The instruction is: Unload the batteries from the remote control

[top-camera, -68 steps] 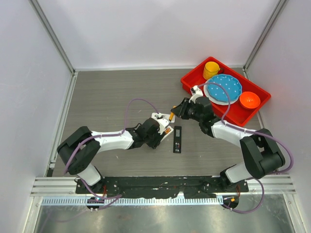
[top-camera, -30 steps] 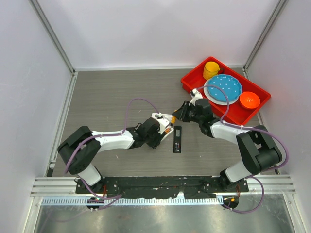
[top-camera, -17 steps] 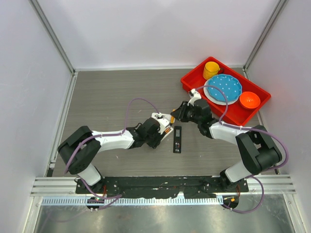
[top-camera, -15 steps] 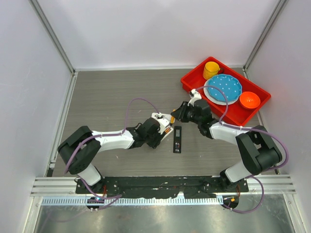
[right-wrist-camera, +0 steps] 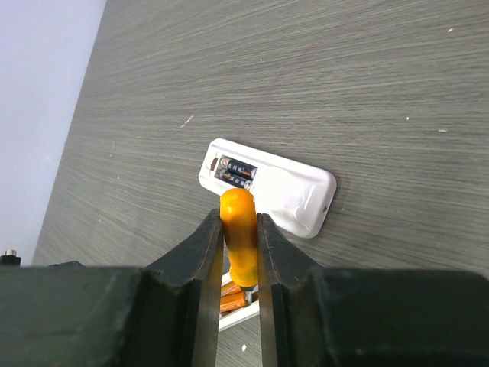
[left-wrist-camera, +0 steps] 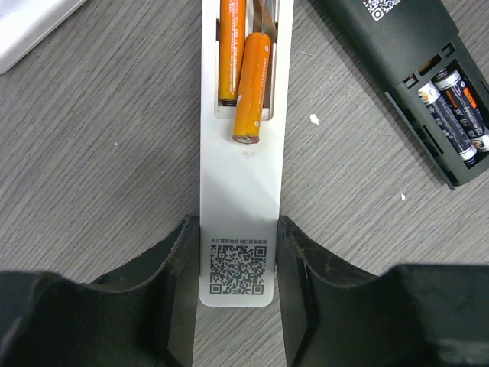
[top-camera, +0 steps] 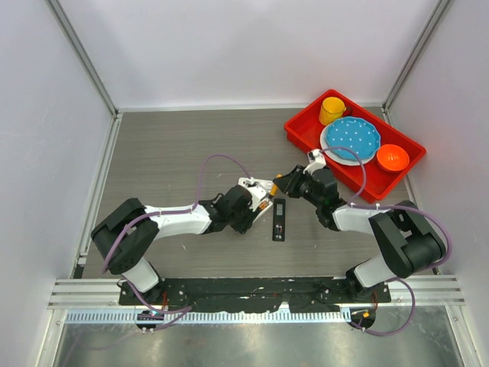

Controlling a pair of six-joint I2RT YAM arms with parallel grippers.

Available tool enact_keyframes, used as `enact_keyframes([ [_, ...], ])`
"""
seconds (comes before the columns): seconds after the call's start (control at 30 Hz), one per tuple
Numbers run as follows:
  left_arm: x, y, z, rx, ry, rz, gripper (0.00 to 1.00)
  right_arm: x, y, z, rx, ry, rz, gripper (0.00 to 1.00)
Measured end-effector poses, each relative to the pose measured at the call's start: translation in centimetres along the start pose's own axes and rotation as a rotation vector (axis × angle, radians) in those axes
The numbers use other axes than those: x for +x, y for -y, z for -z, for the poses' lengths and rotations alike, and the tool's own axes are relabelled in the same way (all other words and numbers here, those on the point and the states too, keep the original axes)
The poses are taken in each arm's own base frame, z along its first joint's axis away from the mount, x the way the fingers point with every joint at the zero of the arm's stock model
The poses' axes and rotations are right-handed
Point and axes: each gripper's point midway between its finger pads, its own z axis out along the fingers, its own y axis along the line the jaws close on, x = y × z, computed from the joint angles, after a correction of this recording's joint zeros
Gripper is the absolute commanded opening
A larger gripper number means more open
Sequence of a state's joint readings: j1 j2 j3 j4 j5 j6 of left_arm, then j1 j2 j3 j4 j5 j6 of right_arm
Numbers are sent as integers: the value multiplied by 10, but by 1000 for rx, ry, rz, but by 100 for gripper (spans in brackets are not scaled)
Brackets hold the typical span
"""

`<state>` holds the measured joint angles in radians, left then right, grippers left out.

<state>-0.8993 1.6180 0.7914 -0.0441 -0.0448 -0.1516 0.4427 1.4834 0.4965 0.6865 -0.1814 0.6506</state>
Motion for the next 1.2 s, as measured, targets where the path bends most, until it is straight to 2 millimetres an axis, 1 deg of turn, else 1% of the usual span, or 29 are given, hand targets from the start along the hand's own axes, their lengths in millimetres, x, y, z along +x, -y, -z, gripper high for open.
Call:
enact_keyframes([
  [0.23,0,0,0,0,-2,0,0,-1,3,6,-9,52,-56,1],
  [0.57,0,1,0,2,-4,3,0,-6,1,9,-32,84,-65,1],
  [0.73,-3,1,-2,2,3,1,0,-12,-34,12,-179,90,-104,1],
  [0.83,-3,1,-2,2,4,1,0,-16,-44,14,-223,99,-109,1],
  [1.07,-4,1,-3,1,6,1,0,-13,-45,13,-239,88,-117,1],
  [1.2,-4,1,-3,1,7,1,0,-14,-40,13,-219,84,-121,1],
])
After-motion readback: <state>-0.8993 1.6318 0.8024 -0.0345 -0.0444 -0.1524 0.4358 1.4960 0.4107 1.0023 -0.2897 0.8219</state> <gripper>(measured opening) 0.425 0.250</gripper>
